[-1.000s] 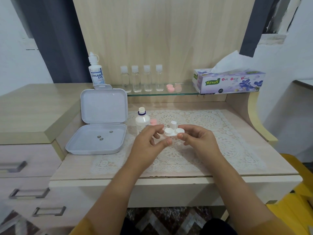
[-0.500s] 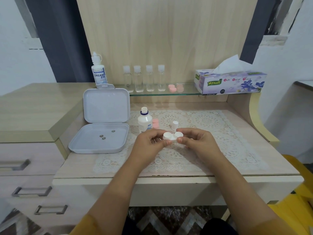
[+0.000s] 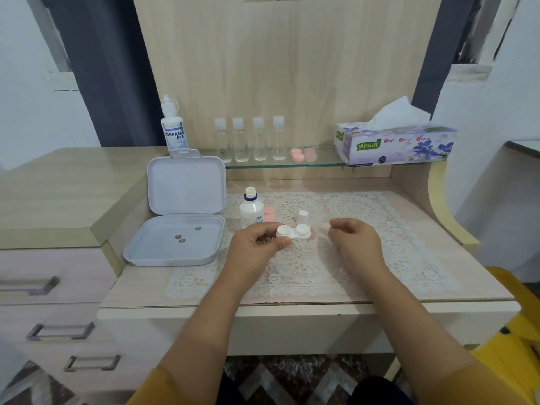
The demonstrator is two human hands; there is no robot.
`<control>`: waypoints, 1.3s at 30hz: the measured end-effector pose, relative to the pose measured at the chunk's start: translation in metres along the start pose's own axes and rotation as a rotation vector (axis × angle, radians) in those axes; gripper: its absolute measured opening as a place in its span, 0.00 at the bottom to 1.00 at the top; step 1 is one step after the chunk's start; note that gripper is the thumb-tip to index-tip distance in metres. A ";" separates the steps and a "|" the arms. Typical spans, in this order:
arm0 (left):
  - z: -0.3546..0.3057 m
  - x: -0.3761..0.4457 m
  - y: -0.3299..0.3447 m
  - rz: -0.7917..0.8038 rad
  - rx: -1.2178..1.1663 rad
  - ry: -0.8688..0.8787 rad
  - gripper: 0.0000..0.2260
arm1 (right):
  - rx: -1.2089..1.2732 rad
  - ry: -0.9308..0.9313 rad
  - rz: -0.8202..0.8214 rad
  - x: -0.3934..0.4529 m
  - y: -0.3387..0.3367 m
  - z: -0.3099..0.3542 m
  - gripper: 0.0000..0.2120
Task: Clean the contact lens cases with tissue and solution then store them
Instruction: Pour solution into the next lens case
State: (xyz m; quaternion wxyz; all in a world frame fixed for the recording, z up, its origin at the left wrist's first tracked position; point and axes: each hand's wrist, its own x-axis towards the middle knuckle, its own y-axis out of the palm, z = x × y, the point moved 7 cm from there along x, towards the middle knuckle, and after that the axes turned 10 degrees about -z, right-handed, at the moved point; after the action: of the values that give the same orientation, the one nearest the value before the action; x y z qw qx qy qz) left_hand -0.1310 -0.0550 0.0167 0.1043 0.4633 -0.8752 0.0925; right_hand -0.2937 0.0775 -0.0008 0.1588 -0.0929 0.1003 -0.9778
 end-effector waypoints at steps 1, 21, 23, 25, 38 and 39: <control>0.000 0.000 0.000 -0.001 -0.003 -0.003 0.10 | -0.104 -0.019 0.044 0.002 0.004 0.001 0.14; 0.000 0.001 0.000 0.005 -0.009 -0.008 0.09 | -0.021 -0.224 0.273 -0.007 0.009 0.048 0.09; 0.001 0.001 0.000 0.010 -0.009 -0.009 0.09 | -0.030 -0.253 0.296 -0.012 0.010 0.051 0.10; 0.002 0.001 0.001 0.012 -0.014 -0.014 0.09 | -0.044 -0.271 0.323 -0.016 0.013 0.051 0.10; 0.002 0.001 0.001 0.026 -0.011 -0.002 0.09 | 0.020 -0.337 0.379 -0.027 0.027 0.042 0.12; 0.002 0.002 0.001 0.026 -0.010 -0.003 0.09 | 0.044 -0.331 0.373 -0.028 0.027 0.041 0.13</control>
State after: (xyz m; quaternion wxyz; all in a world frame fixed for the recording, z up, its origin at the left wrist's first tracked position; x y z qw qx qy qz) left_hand -0.1328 -0.0562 0.0155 0.1040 0.4516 -0.8817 0.0886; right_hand -0.2507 0.0547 0.0281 0.3527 -0.2280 0.0669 -0.9051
